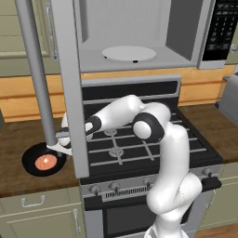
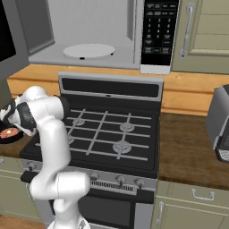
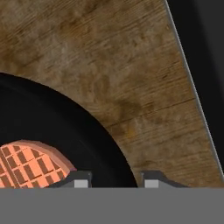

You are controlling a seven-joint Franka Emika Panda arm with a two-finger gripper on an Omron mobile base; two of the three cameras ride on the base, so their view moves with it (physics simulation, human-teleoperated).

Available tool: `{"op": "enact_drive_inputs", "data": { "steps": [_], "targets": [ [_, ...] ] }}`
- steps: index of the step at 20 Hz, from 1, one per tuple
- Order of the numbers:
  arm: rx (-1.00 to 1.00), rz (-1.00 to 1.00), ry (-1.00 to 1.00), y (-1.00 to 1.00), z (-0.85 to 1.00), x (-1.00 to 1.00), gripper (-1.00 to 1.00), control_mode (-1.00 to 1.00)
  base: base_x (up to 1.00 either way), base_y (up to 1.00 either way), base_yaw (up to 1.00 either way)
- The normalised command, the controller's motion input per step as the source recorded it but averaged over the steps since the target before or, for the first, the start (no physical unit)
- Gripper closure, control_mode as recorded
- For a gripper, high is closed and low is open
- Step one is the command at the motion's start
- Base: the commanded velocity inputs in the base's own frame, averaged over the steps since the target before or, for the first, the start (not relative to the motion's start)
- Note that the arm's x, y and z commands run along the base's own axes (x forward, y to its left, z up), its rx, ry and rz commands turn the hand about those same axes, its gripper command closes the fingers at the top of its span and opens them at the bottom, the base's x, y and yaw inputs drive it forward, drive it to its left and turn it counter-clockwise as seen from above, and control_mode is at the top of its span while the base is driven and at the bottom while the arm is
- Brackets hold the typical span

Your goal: Open the microwave, place the bowl with waffle inside the microwave, then close the microwave door and turn it on.

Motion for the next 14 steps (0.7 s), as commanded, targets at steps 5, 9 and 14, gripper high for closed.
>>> {"op": "enact_drive_inputs", "data": {
  "steps": [5, 9, 14],
  "targets": [
    [0.0, -0.01, 0.0, 0.0, -0.02, 0.0, 1.0, -1.0, 0.0, 0.0, 0.0],
    [0.0, -0.18, 0.0, -0.25, 0.07, 0.0, 1.0, -1.0, 0.0, 0.0, 0.0],
    [0.06, -0.26, -0.04, -0.49, 0.24, -0.02, 1.0, -1.0, 0.0, 0.0, 0.0]
  ]
}}
